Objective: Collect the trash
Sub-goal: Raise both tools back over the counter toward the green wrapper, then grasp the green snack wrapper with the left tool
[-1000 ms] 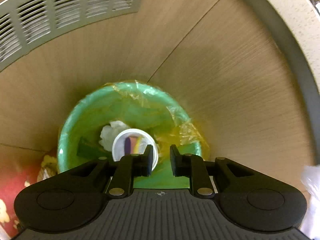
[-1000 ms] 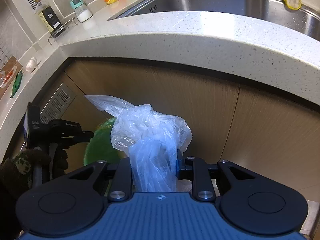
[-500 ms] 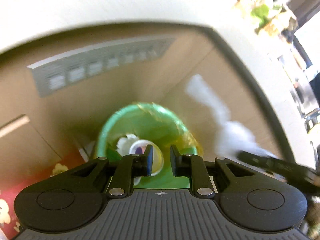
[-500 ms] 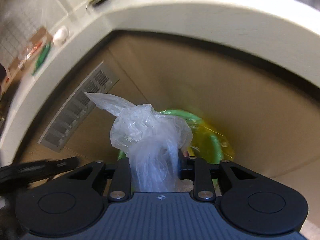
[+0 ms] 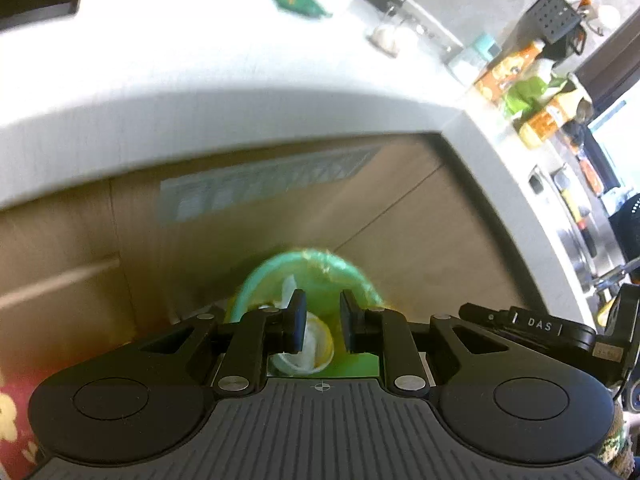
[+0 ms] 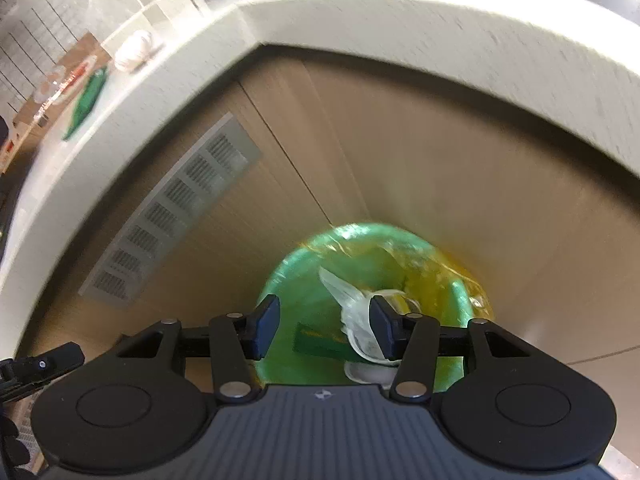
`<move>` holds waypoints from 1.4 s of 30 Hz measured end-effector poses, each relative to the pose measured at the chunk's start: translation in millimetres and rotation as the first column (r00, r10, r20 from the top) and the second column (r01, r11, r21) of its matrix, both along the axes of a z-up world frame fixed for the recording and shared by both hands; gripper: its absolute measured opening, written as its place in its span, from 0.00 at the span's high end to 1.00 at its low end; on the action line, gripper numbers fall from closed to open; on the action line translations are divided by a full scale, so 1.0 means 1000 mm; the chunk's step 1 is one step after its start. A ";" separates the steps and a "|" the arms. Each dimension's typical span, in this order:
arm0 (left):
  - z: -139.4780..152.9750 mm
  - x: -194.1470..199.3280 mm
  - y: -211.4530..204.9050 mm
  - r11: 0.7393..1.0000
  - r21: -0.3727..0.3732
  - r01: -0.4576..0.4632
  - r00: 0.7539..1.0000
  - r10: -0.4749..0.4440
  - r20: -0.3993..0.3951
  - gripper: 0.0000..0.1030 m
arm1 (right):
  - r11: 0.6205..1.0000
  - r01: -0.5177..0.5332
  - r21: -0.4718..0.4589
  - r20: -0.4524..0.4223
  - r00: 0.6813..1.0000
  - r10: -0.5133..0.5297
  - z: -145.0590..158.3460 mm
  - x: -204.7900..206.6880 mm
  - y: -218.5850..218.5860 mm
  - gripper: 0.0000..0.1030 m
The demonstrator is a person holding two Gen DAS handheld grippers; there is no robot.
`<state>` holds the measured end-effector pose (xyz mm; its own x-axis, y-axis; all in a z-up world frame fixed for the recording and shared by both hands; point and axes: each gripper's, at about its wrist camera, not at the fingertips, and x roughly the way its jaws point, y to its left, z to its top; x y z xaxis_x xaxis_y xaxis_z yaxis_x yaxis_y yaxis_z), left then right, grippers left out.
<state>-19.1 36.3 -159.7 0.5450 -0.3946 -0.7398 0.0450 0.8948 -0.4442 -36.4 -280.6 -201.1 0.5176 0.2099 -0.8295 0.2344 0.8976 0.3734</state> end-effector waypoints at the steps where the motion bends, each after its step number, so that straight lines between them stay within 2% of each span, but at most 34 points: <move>1: 0.008 0.003 0.002 1.000 0.002 0.004 1.000 -0.004 0.011 0.80 | 1.000 -0.002 0.004 0.012 1.000 0.002 0.007 0.004 0.004 0.52; 6: 0.051 0.029 0.017 1.000 0.019 0.009 0.996 -0.011 0.094 0.80 | 0.999 -0.045 0.010 0.090 0.995 0.044 0.047 0.028 0.032 0.52; 10: 0.080 0.056 0.036 0.997 0.069 -0.026 0.991 0.017 0.132 0.80 | 0.995 -0.093 -0.033 0.166 0.981 0.098 0.080 0.053 0.069 0.44; 15: 0.104 0.083 0.072 0.997 0.074 -0.028 0.988 0.017 0.151 0.80 | 0.983 -0.164 -0.086 0.243 0.953 0.181 0.121 0.108 0.129 0.41; 17: 0.110 0.092 0.089 0.994 0.099 -0.043 0.986 0.026 0.163 0.80 | 0.971 -0.209 -0.116 0.260 0.937 0.233 0.132 0.136 0.156 0.39; 22: 0.114 0.111 0.110 0.988 0.152 -0.031 0.986 0.005 0.167 0.80 | 0.938 -0.245 -0.244 0.272 0.912 0.308 0.135 0.207 0.229 0.39; 26: 0.119 0.117 0.119 0.982 0.191 0.009 0.983 -0.043 0.177 0.80 | 0.926 -0.253 -0.280 0.225 0.921 0.319 0.124 0.252 0.266 0.39; 29: 0.121 0.119 0.124 0.978 0.207 0.013 0.982 -0.052 0.182 0.80 | 0.914 -0.259 -0.313 0.184 0.927 0.326 0.114 0.270 0.279 0.40; 30: 0.121 0.120 0.126 0.979 0.202 0.013 0.982 -0.051 0.182 0.80 | 0.911 -0.264 -0.318 0.171 0.928 0.329 0.110 0.275 0.281 0.47; 31: 0.121 0.120 0.127 0.980 0.198 0.011 0.982 -0.049 0.183 0.80 | 0.909 -0.271 -0.318 0.159 0.930 0.333 0.108 0.278 0.283 0.66; 34: 0.119 0.126 0.126 0.981 0.195 -0.001 0.983 -0.035 0.180 0.80 | 0.913 -0.293 -0.283 0.141 0.929 0.342 0.108 0.279 0.282 0.86; 36: 0.117 0.129 0.121 0.982 0.187 0.001 0.984 -0.034 0.172 0.80 | 0.912 -0.310 -0.269 0.145 0.923 0.357 0.111 0.274 0.280 0.92; 42: 0.115 0.142 0.091 0.980 0.194 0.033 0.984 -0.066 0.163 0.80 | 0.908 -0.351 -0.226 0.157 0.907 0.390 0.120 0.229 0.261 0.92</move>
